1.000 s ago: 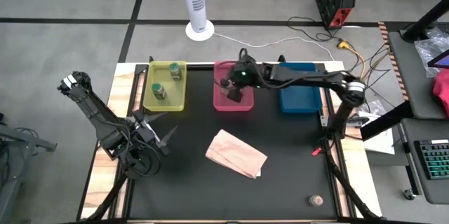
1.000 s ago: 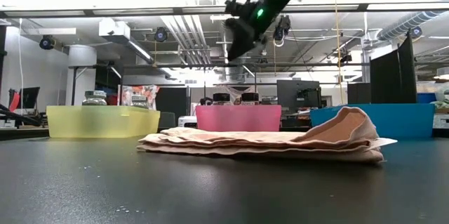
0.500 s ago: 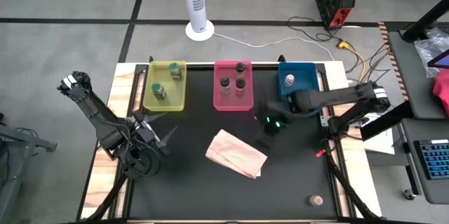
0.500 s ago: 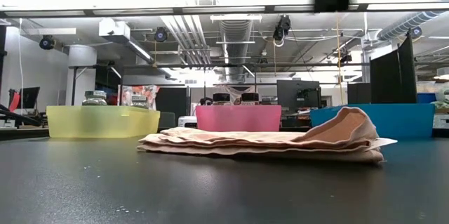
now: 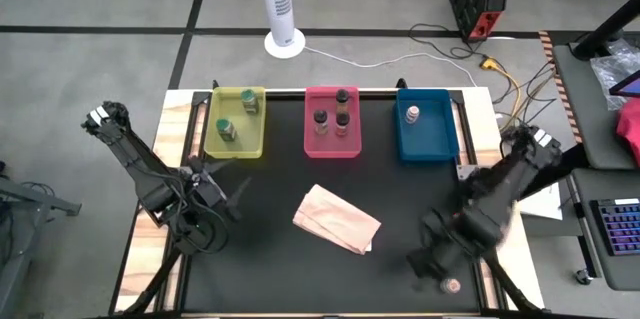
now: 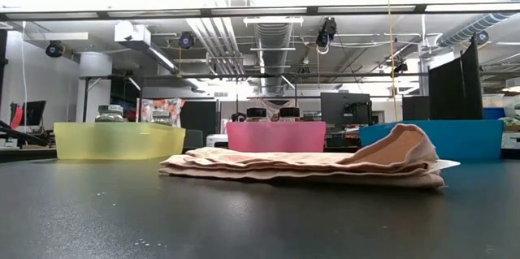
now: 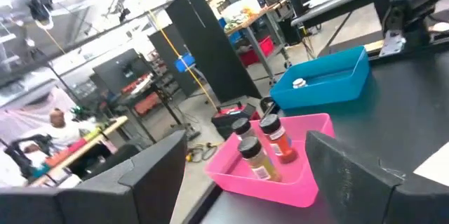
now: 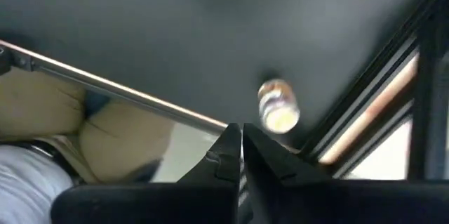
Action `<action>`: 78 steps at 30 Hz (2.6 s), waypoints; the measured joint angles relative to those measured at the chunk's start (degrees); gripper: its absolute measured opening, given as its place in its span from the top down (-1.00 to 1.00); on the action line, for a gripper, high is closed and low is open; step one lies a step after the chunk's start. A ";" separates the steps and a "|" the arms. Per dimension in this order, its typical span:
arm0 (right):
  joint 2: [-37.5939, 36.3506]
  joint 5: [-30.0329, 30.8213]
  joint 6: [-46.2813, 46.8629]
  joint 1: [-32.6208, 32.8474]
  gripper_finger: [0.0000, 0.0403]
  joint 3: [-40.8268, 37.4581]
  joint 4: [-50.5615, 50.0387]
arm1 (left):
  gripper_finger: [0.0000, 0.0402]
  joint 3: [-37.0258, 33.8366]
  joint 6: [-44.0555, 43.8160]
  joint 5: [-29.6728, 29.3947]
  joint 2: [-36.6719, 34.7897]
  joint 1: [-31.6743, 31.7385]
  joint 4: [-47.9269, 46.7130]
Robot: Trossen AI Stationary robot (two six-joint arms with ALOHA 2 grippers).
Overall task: Sort spices by type
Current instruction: Put the brown seasoning bottle into the blue bin
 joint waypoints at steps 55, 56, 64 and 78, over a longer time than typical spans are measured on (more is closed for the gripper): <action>7.83 3.95 19.93 19.63 -0.43 -15.52 17.90 | -0.37 0.35 2.64 -0.07 -1.50 0.83 -0.23; 7.87 4.16 17.48 19.69 -0.43 -15.52 18.29 | -0.37 0.33 2.51 -0.07 -1.50 0.83 -0.23; 8.19 9.24 -1.45 18.36 -0.32 -15.78 14.78 | -0.37 0.33 2.03 -0.07 -1.50 0.83 -0.19; 8.00 2.93 -30.33 17.27 -0.26 -12.90 15.10 | -0.37 0.33 1.88 -0.09 -1.50 0.87 0.12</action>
